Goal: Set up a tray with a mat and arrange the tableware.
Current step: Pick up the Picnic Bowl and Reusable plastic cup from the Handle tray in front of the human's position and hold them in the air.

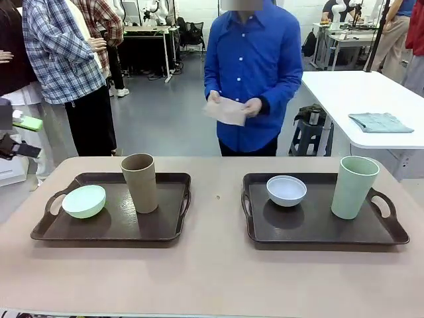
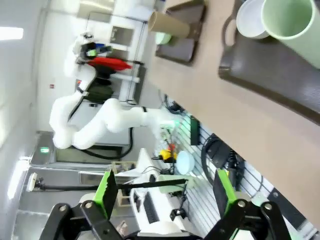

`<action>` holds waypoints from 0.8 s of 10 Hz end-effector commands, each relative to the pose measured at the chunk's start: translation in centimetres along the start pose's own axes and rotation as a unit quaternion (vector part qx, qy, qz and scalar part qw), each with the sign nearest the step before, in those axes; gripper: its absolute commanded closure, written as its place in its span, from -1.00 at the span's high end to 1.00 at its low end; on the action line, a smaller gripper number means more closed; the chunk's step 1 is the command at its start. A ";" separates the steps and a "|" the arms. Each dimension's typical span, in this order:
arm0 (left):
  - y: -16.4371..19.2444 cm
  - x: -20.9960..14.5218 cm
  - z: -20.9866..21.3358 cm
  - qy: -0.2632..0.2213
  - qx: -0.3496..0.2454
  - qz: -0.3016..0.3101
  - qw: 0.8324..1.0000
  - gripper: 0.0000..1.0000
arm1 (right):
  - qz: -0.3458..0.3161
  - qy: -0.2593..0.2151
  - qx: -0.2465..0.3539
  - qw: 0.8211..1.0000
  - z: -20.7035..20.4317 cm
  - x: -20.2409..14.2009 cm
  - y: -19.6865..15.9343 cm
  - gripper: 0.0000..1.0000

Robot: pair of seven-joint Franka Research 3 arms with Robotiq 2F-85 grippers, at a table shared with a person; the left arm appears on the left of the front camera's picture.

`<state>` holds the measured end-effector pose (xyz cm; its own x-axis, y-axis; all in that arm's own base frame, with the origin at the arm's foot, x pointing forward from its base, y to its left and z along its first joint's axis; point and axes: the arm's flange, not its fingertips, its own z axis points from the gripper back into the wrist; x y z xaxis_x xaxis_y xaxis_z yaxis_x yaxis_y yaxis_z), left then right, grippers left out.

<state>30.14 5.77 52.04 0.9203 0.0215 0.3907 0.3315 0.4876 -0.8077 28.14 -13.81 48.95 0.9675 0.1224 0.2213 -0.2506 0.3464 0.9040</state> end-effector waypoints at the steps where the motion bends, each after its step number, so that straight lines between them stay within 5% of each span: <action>1: 3.4 -2.2 0.5 -0.005 -0.021 0.035 0.999 1.00 | -0.014 0.003 0.042 0.999 2.0 0.8 -2.0 1.00; 8: 6.2 -2.8 3.4 -0.010 -0.022 0.072 0.997 1.00 | -0.042 -0.021 0.053 0.997 3.9 -1.0 -4.6 1.00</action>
<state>28.90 11.62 47.28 0.9572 0.0982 0.2723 0.1997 0.4570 -0.8668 28.66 -19.32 45.73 0.9886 0.0578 0.1390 -0.1496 0.2736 0.9502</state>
